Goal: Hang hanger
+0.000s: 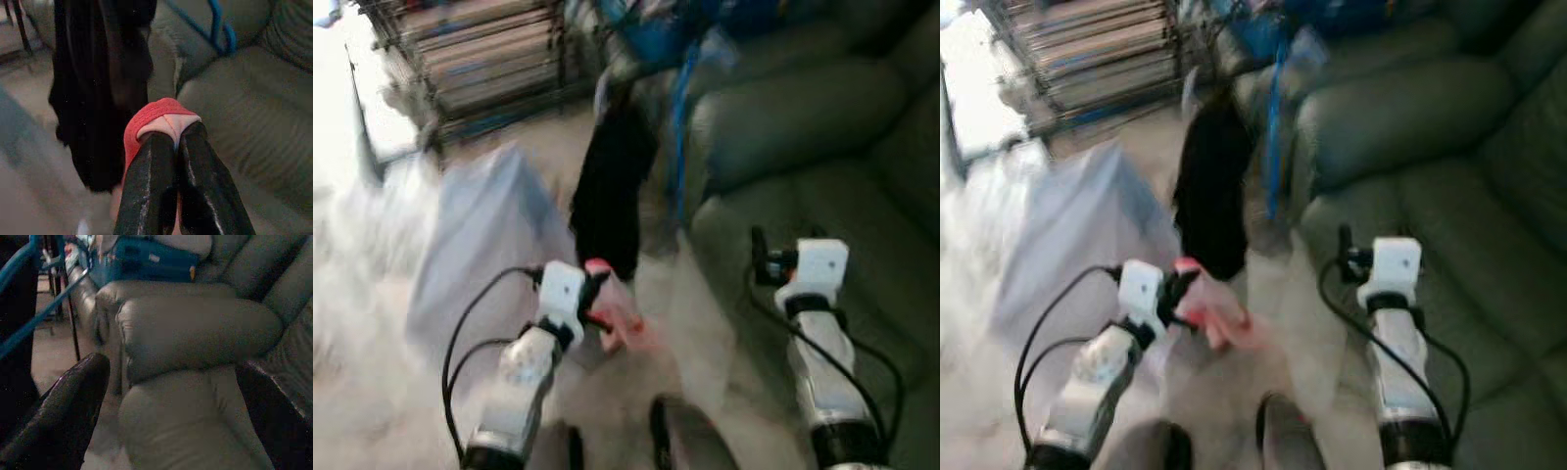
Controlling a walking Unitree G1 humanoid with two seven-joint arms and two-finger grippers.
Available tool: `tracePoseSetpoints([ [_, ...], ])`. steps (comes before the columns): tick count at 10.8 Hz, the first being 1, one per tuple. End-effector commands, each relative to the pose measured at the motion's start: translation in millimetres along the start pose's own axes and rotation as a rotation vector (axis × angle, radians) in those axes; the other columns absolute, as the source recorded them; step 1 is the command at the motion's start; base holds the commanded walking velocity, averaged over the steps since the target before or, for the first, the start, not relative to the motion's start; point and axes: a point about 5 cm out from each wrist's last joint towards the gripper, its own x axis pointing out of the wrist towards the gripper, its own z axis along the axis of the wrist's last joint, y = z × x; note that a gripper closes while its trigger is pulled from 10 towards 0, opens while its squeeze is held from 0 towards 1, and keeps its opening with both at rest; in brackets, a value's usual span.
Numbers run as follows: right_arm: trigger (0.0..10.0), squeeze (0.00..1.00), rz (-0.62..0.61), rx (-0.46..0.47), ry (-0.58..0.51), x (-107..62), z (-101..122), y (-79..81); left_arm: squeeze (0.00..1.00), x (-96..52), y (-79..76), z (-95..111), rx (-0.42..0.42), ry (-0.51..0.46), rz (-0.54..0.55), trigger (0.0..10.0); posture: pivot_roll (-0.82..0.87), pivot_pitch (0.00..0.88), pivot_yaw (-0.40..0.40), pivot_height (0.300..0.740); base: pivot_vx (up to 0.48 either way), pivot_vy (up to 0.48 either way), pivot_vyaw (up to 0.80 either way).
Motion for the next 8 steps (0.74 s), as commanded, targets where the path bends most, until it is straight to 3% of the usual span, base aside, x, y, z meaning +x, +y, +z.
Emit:
tracePoseSetpoints([
  [1,10.0,0.0,0.029,-0.016,-0.016,-1.7,1.3,8.7,0.0,-5.3,7.4,-2.3,0.003,0.01,0.022,10.0,-0.01,0.182,-0.007,0.74,0.285,0.386,0.0],
  [4,10.0,0.0,0.031,-0.093,-0.085,2.3,12.6,8.9,0.0,-6.2,7.4,-0.7,0.015,0.0,0.028,10.0,-0.01,0.186,-0.007,0.74,0.0,0.384,0.0],
  [8,10.0,0.0,0.027,-0.111,-0.1,11.5,18.6,9.0,0.0,-6.0,4.4,1.0,0.021,-0.014,0.023,10.0,0.0,0.187,-0.01,0.74,0.0,0.0,0.0],
])
